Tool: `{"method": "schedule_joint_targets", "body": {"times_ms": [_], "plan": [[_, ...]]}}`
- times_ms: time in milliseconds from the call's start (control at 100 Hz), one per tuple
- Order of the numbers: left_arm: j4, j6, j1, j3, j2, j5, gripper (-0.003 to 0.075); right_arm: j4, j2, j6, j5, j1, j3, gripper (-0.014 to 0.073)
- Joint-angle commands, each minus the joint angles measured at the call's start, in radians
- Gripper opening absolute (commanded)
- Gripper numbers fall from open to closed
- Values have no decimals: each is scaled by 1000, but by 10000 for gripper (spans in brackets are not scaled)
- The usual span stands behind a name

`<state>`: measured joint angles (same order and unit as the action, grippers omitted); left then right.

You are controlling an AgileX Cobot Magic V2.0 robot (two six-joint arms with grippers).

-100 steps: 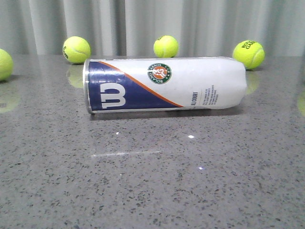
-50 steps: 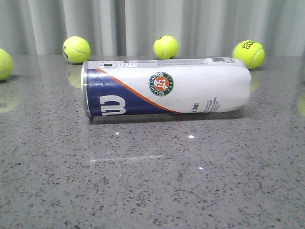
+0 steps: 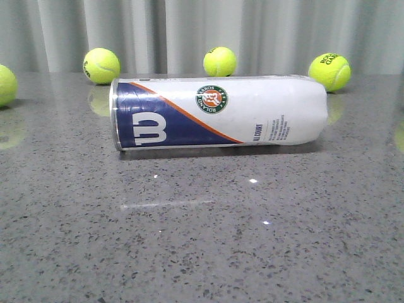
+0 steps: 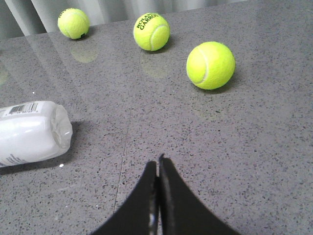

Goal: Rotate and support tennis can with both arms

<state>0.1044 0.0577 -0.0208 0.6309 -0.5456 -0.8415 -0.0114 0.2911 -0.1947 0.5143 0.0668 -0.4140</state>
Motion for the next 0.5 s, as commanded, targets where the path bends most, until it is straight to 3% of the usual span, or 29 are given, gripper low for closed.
{"method": "schedule_joint_targets", "body": {"times_ms": [0, 100, 170, 310, 490], "plan": [[22, -13, -3, 65, -63, 41, 193, -2, 7, 10, -71, -6, -26, -66], [22, -13, -3, 85, -115, 41, 454, -2, 7, 10, -70, -6, -26, -66], [28, -13, -3, 98, -147, 43, 561, -2, 7, 10, -70, -6, -26, -66], [131, -13, -3, 119, -213, 50, 563, -2, 7, 10, -70, -6, -26, -66], [466, 116, -3, 144, -310, 10, 563, -2, 7, 10, -70, -6, -26, -66]]}}
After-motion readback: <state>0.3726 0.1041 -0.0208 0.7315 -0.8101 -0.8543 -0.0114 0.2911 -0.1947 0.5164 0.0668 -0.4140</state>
